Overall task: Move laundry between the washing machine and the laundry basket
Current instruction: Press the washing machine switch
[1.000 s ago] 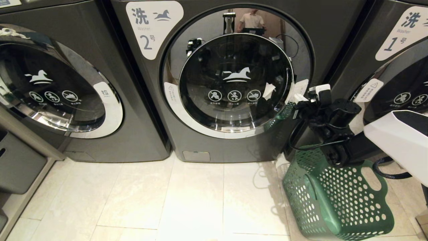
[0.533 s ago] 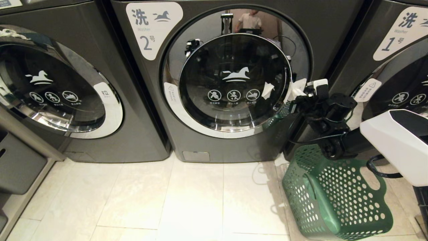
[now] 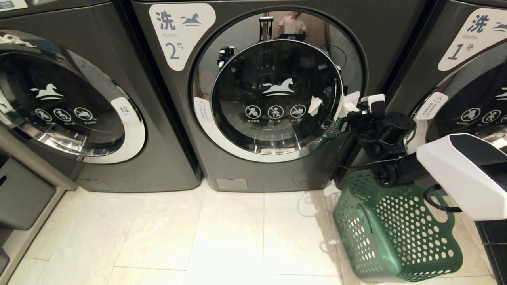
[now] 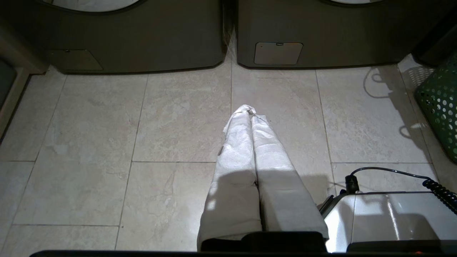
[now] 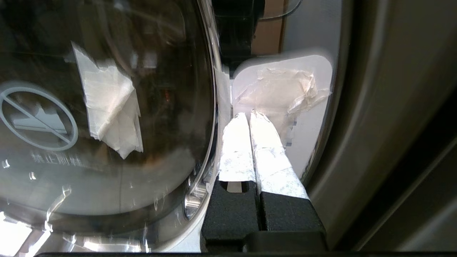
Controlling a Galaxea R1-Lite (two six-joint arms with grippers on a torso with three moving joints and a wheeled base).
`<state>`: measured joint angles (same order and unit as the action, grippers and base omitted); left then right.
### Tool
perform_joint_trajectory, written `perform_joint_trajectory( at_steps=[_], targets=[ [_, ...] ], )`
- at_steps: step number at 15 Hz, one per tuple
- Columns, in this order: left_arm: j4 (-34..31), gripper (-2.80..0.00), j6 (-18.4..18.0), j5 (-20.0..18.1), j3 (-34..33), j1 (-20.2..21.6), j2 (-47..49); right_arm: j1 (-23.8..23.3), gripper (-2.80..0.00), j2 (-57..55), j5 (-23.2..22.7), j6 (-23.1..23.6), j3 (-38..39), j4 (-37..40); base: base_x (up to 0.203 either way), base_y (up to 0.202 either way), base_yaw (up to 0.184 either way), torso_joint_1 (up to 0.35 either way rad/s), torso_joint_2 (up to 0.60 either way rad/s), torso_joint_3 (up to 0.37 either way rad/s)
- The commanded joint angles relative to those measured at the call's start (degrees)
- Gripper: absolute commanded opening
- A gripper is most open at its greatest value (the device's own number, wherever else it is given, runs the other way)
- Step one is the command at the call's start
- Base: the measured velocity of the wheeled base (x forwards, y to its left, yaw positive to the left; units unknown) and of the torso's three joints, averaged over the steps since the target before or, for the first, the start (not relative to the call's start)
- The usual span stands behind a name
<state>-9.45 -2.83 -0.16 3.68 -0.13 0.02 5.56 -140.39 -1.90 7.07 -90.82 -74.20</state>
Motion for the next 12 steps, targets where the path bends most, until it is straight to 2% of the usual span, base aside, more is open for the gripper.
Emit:
perform_joint_trajectory(
  at_steps=[1,5,6,8,12],
  targets=[
    [-0.04,-2.8,0.02,-0.02,0.01,0.04,-0.02,0.42,-2.8,4.59,-0.23,-0.25,8.44,1.08,0.0,0.0,0.0,0.0,0.0,0.0],
    [-0.04,-2.8,0.1,0.07,0.01,-0.04,-0.02,3.53,-2.8,20.35,-0.47,-1.05,33.69,7.85,0.0,0.0,0.0,0.007,0.0,-0.001],
    [-0.04,-2.8,0.19,0.07,0.01,0.02,-0.02,4.62,-2.8,24.04,-0.41,-1.22,37.37,9.15,0.0,0.0,0.0,0.0,0.0,0.0],
    [-0.04,-2.8,0.19,0.07,0.01,-0.04,-0.02,6.97,-2.8,29.91,-0.18,-1.51,39.76,10.78,0.0,0.0,0.0,0.0,0.0,0.0],
    [-0.04,-2.8,0.19,0.16,0.01,-0.04,-0.02,13.18,-2.8,43.01,-0.03,-4.53,37.32,15.28,0.0,0.0,0.0,0.0,0.0,0.0]
  ],
)
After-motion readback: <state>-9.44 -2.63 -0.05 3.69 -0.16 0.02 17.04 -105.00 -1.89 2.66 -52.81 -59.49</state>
